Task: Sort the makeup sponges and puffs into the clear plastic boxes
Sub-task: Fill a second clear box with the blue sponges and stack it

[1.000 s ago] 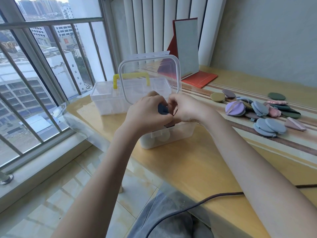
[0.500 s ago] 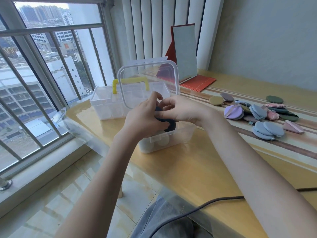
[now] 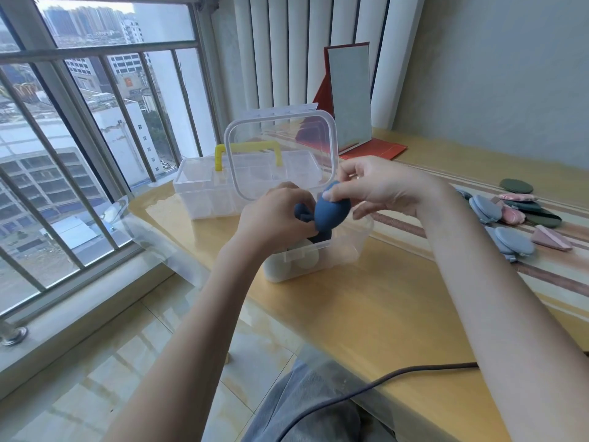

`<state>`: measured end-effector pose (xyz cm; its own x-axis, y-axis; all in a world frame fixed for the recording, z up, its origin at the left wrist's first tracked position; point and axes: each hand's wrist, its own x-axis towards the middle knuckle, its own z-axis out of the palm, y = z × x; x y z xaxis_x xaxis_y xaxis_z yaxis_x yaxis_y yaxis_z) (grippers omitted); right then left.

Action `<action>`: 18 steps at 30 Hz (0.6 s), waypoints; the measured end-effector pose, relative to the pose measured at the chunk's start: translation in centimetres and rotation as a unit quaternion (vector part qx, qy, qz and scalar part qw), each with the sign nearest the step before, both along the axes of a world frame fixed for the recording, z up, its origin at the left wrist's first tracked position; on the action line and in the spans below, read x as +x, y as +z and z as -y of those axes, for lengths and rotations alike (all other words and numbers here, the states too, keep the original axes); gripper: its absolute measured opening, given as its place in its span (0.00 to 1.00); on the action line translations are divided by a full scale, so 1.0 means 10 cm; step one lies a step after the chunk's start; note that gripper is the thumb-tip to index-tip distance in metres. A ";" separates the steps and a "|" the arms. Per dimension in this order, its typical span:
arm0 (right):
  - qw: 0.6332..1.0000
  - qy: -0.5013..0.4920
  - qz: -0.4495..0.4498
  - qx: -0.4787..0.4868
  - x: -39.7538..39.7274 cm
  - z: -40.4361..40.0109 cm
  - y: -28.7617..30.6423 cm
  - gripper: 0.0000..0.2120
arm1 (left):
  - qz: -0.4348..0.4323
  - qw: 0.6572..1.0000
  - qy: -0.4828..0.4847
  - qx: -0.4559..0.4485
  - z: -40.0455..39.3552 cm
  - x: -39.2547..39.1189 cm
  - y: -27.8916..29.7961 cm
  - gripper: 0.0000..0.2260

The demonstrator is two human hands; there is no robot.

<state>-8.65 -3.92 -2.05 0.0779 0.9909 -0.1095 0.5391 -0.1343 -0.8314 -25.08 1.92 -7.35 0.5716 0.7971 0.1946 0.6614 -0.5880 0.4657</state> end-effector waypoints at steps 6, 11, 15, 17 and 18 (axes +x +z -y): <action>0.988 0.054 0.132 -0.057 -0.06 0.04 0.04 0.12 | 0.009 1.000 0.010 0.013 -0.02 0.01 -0.02 0.05; 0.955 0.087 0.279 -0.056 -0.16 0.04 -0.04 0.11 | -0.010 1.000 -0.010 0.008 -0.01 -0.01 -0.01 0.08; 0.957 0.098 0.264 -0.062 -0.15 0.01 -0.06 0.12 | -0.028 0.997 -0.055 -0.052 0.01 -0.07 0.04 0.19; 0.964 0.103 0.237 -0.065 -0.13 0.01 -0.06 0.12 | -0.064 0.995 -0.067 -0.039 0.00 -0.06 0.04 0.21; 0.966 0.107 0.226 -0.066 -0.12 0.01 -0.06 0.12 | -0.072 0.994 -0.074 -0.032 -0.01 -0.04 0.03 0.20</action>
